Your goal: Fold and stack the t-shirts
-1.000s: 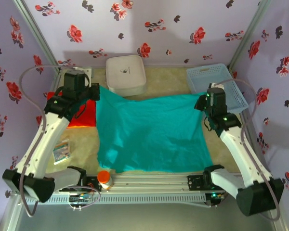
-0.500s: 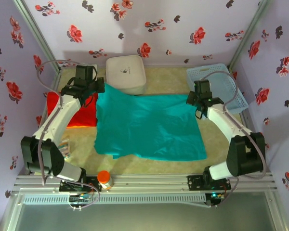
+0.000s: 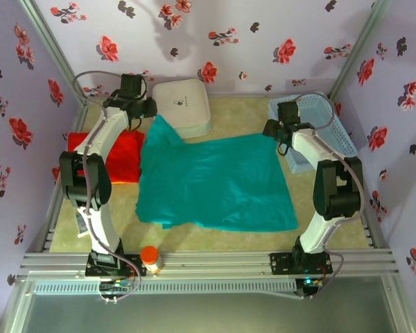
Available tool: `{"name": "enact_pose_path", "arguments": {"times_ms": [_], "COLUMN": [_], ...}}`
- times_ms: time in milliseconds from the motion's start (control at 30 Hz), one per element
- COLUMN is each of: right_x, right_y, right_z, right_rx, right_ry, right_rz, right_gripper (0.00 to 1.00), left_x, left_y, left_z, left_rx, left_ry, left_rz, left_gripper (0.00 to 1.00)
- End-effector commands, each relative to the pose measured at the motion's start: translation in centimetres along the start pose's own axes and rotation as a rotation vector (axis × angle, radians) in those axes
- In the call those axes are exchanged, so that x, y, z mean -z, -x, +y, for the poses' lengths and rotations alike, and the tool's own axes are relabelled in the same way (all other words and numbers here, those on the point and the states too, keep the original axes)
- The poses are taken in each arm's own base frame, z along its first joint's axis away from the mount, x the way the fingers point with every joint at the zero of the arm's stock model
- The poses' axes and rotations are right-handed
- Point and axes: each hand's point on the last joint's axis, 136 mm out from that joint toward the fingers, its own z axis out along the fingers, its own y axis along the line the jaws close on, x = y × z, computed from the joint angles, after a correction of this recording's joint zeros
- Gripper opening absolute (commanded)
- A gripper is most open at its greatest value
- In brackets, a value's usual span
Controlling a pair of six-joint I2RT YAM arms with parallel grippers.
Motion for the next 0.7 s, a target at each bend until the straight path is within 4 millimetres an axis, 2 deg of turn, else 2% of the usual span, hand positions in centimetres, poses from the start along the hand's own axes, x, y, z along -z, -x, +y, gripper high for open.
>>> {"name": "enact_pose_path", "arguments": {"times_ms": [0,33,67,233,367,500,667], "right_x": [2.6,3.2,4.0,8.0,9.8,9.8,7.2], "right_y": [0.4,0.1,-0.5,-4.4,-8.8,-12.4,-15.2], "right_z": [1.2,1.2,1.2,1.3,1.2,0.9,1.0], "right_rx": [0.021,0.025,0.032,0.052,0.018,0.011,-0.003], "right_ry": [0.064,0.069,0.076,0.115,0.185,0.202,0.195], "right_rz": [-0.009,-0.005,0.007,0.065,0.137,0.210,0.316], "right_gripper": [0.89,0.91,0.91,0.92,0.92,0.92,0.90], "left_x": [2.1,2.9,3.7,7.9,10.2,10.6,8.8], "left_y": [-0.9,-1.2,-2.0,-6.4,-11.8,-17.4,-22.2], "left_z": [-0.1,-0.1,0.0,0.9,0.4,-1.4,-4.3], "left_rx": [0.010,0.018,0.024,0.073,0.099,0.111,0.106], "left_ry": [-0.019,-0.022,-0.022,-0.015,-0.035,-0.072,-0.111], "left_rz": [0.051,0.047,0.053,0.097,0.160,0.245,0.324], "left_gripper": [0.52,0.60,0.64,0.67,0.67,0.66,0.66]}}
